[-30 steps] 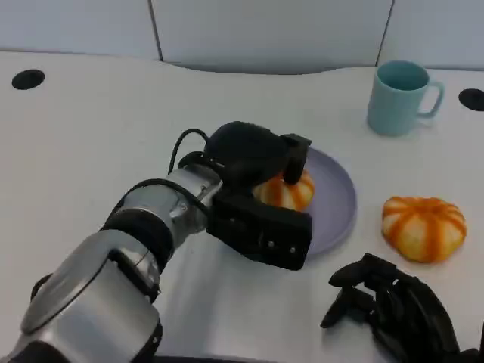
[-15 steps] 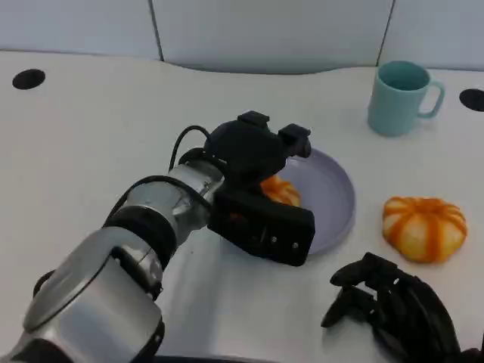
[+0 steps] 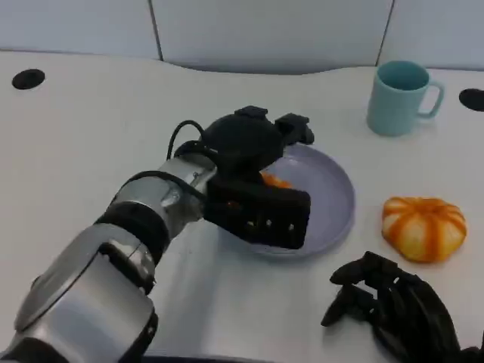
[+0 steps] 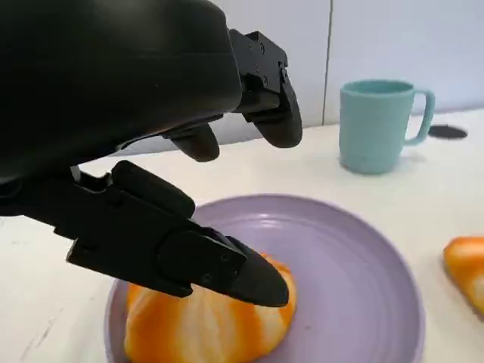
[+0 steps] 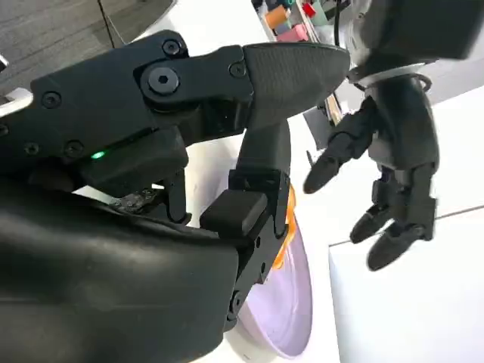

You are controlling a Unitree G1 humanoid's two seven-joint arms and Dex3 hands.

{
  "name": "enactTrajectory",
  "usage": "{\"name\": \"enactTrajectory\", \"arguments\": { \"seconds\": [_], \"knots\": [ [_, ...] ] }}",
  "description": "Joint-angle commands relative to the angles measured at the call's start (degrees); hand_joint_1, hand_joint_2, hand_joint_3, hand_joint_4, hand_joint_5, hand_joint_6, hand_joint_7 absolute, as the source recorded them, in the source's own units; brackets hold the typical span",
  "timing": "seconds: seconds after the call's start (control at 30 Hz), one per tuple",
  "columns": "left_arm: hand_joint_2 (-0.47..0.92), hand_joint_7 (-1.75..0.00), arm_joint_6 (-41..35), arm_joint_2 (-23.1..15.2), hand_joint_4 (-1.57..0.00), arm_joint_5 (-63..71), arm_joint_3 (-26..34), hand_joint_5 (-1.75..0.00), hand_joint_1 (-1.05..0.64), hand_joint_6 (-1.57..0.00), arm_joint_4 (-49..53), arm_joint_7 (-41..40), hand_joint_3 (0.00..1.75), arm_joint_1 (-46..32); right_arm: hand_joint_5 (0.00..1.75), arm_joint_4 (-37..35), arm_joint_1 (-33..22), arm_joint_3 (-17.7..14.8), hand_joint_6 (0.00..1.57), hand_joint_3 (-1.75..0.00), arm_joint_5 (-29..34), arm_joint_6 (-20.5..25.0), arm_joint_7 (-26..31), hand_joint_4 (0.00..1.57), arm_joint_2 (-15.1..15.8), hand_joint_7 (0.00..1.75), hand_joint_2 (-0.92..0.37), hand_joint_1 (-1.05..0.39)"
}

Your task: Grasp the bread from the table and place it into the plate.

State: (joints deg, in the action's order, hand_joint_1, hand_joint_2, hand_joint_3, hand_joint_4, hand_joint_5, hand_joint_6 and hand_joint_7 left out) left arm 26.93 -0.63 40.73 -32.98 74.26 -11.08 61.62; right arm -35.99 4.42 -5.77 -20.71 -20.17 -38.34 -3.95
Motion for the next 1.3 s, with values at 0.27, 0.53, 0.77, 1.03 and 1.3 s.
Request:
{"name": "enactTrajectory", "arguments": {
  "seconds": [0.27, 0.53, 0.77, 1.03, 1.3],
  "knots": [
    [0.92, -0.68, 8.2, -6.1, 0.0, -12.0, 10.4, -0.78, -0.79, -0.01, -1.8, 8.4, 0.16, -6.0, 1.38, -0.8, -0.9, -0.7, 0.72, -0.35, 0.6, 1.7, 1.1, 0.72, 1.1, 0.96, -0.92, -0.44],
    [0.92, -0.55, 15.3, -8.0, 0.0, -21.2, 18.1, -0.85, -0.78, -0.1, -5.1, 14.3, 0.35, -13.0, 1.41, -0.4, -0.9, -1.1, 0.71, -0.36, 1.1, 1.7, 2.3, 0.73, 1.1, 1.02, -0.92, -0.44],
    [0.92, -0.39, 19.0, -8.9, -0.04, -31.5, 26.0, -0.95, -0.76, -0.26, -12.0, 19.9, 0.38, -21.0, 1.47, 1.6, -1.2, -1.0, 0.67, -0.39, 1.8, 2.3, 4.8, 0.69, 0.9, 1.08, -0.92, -0.41],
    [0.92, -0.29, 22.0, -8.8, -0.21, -38.4, 30.7, -1.01, -0.74, -0.4, -18.7, 24.1, 0.39, -29.3, 1.49, 0.8, -0.6, -1.3, 0.64, -0.39, 1.7, 1.0, 5.3, 0.67, 0.7, 1.1, -0.92, -0.43],
    [0.92, -0.32, 20.6, -7.9, -0.29, -48.2, 34.7, -1.26, -0.72, -0.57, -25.9, 31.5, 0.38, -37.7, 1.48, 0.6, -0.2, -1.5, 0.66, -0.38, 1.4, 1.2, 5.8, 0.68, 0.5, 1.09, -0.92, -0.44]
  ]
}}
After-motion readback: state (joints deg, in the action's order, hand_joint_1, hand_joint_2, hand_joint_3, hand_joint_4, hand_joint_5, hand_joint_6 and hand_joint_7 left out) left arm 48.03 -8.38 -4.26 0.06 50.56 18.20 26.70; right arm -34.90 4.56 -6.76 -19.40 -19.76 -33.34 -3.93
